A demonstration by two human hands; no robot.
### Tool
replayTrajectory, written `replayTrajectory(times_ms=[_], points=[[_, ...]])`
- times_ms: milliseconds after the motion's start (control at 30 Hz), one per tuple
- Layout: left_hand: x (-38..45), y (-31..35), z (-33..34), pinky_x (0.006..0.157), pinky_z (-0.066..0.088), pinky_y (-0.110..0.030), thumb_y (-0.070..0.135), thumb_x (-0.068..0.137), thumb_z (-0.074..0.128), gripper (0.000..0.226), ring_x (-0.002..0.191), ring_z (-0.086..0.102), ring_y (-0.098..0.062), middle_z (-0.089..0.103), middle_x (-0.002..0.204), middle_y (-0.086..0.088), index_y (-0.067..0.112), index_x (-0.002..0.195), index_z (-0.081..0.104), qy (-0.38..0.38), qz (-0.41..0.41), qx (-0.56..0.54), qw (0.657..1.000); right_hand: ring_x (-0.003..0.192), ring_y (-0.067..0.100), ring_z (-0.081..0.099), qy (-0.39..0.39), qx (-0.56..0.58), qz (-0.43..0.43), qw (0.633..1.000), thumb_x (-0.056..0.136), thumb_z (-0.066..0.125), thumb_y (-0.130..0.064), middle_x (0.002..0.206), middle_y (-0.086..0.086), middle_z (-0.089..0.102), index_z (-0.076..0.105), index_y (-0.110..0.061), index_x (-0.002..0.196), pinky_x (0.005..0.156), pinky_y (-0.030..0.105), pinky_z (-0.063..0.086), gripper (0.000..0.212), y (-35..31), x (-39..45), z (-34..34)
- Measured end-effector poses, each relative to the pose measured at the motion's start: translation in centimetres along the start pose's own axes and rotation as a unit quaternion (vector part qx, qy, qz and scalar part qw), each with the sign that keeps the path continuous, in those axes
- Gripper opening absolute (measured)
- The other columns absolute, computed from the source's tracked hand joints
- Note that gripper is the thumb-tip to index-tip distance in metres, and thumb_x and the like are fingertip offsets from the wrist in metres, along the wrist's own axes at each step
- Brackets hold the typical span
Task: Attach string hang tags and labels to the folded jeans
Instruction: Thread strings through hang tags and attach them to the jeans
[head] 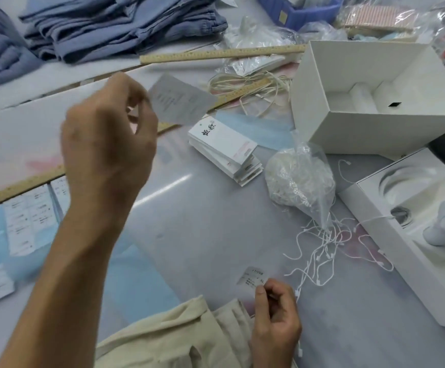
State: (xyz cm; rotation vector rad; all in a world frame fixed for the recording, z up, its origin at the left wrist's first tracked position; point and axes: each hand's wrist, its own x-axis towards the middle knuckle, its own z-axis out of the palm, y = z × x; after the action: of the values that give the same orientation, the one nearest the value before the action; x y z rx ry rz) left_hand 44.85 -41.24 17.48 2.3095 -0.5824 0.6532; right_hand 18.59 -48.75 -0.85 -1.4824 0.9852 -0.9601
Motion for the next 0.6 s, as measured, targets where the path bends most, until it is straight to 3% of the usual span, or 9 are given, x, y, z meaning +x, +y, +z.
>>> replayTrajectory(times_ms=[67, 167, 267, 333, 367, 433, 467, 533, 600], points=[[-5.2, 0.1, -4.7, 0.066, 0.056, -0.049, 0.022, 0.104, 0.047, 0.016, 0.083, 0.065, -0.036, 0.071, 0.098, -0.011, 0.020, 0.105, 0.063, 0.008, 0.059, 0.026, 0.998, 0.074, 0.013, 0.061, -0.008, 0.012, 0.029, 0.999, 0.083, 0.065, -0.011, 0.087, 0.002, 0.063, 0.067, -0.033, 0.086, 0.068, 0.016, 0.049, 0.022, -0.1, 0.0, -0.2], [-16.4, 1.0, -9.7, 0.058, 0.056, -0.044, 0.006, 0.096, 0.063, 0.019, 0.077, 0.068, -0.032, 0.075, 0.104, -0.008, 0.016, 0.106, 0.076, -0.103, 0.112, 0.114, 0.982, 0.079, 0.012, 0.062, -0.022, 0.009, 0.078, 0.997, 0.091, 0.070, -0.004, 0.087, 0.005, 0.066, 0.067, -0.027, 0.086, 0.074, 0.019, 0.050, 0.024, -0.8, 0.1, -0.7], [-25.5, 2.5, -11.8, 0.059, 0.062, -0.038, 0.004, 0.090, 0.063, 0.029, 0.082, 0.076, -0.023, 0.075, 0.113, 0.004, 0.019, 0.107, 0.081, -0.339, -0.027, -0.028, 0.940, 0.081, 0.013, 0.062, -0.016, -0.001, 0.123, 0.992, 0.094, 0.067, -0.006, 0.084, -0.006, 0.069, 0.069, -0.027, 0.086, 0.075, 0.025, 0.053, 0.022, -2.4, 0.0, -2.3], [-28.1, 3.9, -12.8, 0.066, 0.057, -0.015, 0.020, 0.101, 0.050, 0.039, 0.076, 0.073, 0.002, 0.074, 0.098, 0.025, 0.034, 0.085, 0.083, -0.444, -0.143, -0.093, 0.880, 0.078, 0.005, 0.062, -0.016, 0.008, 0.123, 0.992, 0.091, 0.071, -0.019, 0.081, -0.011, 0.070, 0.071, -0.031, 0.086, 0.072, 0.018, 0.053, 0.013, -4.2, -0.7, -4.0], [-29.9, 4.2, -13.5, 0.064, 0.050, -0.004, 0.027, 0.104, 0.038, 0.058, 0.063, 0.065, 0.015, 0.068, 0.079, 0.036, 0.045, 0.064, 0.077, -0.453, -0.119, -0.052, 0.882, 0.075, 0.001, 0.062, -0.024, 0.015, 0.121, 0.992, 0.087, 0.073, -0.029, 0.079, -0.013, 0.069, 0.072, -0.032, 0.087, 0.069, 0.014, 0.051, 0.004, -5.5, -1.5, -5.1], [-31.5, 4.8, -13.5, 0.060, 0.044, 0.000, 0.042, 0.099, 0.045, 0.052, 0.054, 0.060, 0.017, 0.054, 0.062, 0.041, 0.045, 0.054, 0.072, -0.445, -0.082, 0.001, 0.892, 0.068, 0.001, 0.059, -0.052, 0.014, 0.132, 0.990, 0.078, 0.073, -0.039, 0.073, -0.011, 0.067, 0.073, -0.030, 0.087, 0.065, 0.011, 0.049, 0.013, -7.3, -3.4, -7.2], [-33.1, 5.1, -13.6, 0.061, 0.048, -0.002, 0.043, 0.098, 0.051, 0.046, 0.060, 0.066, 0.012, 0.057, 0.070, 0.036, 0.038, 0.061, 0.077, -0.433, -0.065, -0.016, 0.899, 0.063, 0.002, 0.057, -0.076, 0.008, 0.138, 0.987, 0.079, 0.076, -0.034, 0.068, -0.009, 0.064, 0.073, -0.029, 0.086, 0.063, 0.011, 0.048, 0.009, -7.4, -4.5, -8.2], [-36.9, 5.0, -13.5, 0.071, 0.060, -0.021, 0.026, 0.107, 0.034, 0.057, 0.078, 0.076, -0.013, 0.076, 0.090, 0.004, 0.013, 0.081, 0.083, -0.400, 0.021, -0.036, 0.916, 0.056, 0.004, 0.053, -0.150, -0.027, 0.176, 0.973, 0.084, 0.080, -0.013, 0.061, -0.006, 0.062, 0.075, -0.026, 0.080, 0.058, 0.012, 0.046, 0.015, -7.3, -7.0, -9.6], [-38.6, 5.1, -13.2, 0.081, 0.058, -0.031, 0.015, 0.109, 0.029, 0.057, 0.088, 0.076, -0.023, 0.077, 0.101, -0.011, 0.003, 0.090, 0.081, -0.331, 0.016, -0.004, 0.944, 0.053, 0.005, 0.053, -0.223, -0.065, 0.217, 0.948, 0.083, 0.076, -0.001, 0.059, -0.001, 0.064, 0.076, -0.022, 0.075, 0.054, 0.013, 0.045, 0.023, -7.0, -9.3, -10.1]])
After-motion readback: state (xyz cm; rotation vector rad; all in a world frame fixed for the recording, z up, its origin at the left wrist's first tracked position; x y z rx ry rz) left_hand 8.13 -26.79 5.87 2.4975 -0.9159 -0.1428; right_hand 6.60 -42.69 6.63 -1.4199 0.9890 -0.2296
